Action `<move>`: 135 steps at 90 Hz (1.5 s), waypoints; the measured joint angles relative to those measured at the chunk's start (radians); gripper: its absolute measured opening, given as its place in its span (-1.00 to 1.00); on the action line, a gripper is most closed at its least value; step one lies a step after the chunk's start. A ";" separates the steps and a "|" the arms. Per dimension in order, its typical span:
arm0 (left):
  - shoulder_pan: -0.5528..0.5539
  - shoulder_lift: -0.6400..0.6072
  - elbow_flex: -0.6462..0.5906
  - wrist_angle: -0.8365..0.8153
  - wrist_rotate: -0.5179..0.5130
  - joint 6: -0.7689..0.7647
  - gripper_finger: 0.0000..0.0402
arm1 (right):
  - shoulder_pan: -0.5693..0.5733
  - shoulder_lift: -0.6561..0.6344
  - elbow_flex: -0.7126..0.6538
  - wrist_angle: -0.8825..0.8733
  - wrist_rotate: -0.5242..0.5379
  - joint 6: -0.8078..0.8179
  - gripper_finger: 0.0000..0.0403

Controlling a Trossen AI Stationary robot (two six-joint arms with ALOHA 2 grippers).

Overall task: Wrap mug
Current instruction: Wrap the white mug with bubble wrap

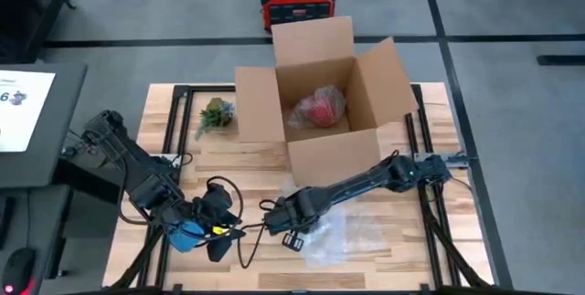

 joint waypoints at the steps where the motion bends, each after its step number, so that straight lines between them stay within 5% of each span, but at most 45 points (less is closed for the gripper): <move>1: 0.000 0.000 0.000 0.000 0.000 0.000 -0.15 | 0.000 0.004 0.000 0.000 0.000 -0.003 -1.00; 57: 0.001 0.000 0.000 0.006 -0.005 -0.012 -0.15 | 0.002 -0.170 -0.006 -0.085 -0.023 0.024 -1.00; 106: 0.000 0.000 0.000 0.001 0.000 -0.008 -0.15 | 0.000 0.009 0.000 -0.046 0.029 -0.036 -1.00; 135: 0.000 0.000 0.000 0.005 0.000 -0.007 -0.15 | 0.001 -0.090 -0.008 -0.082 0.027 0.006 -1.00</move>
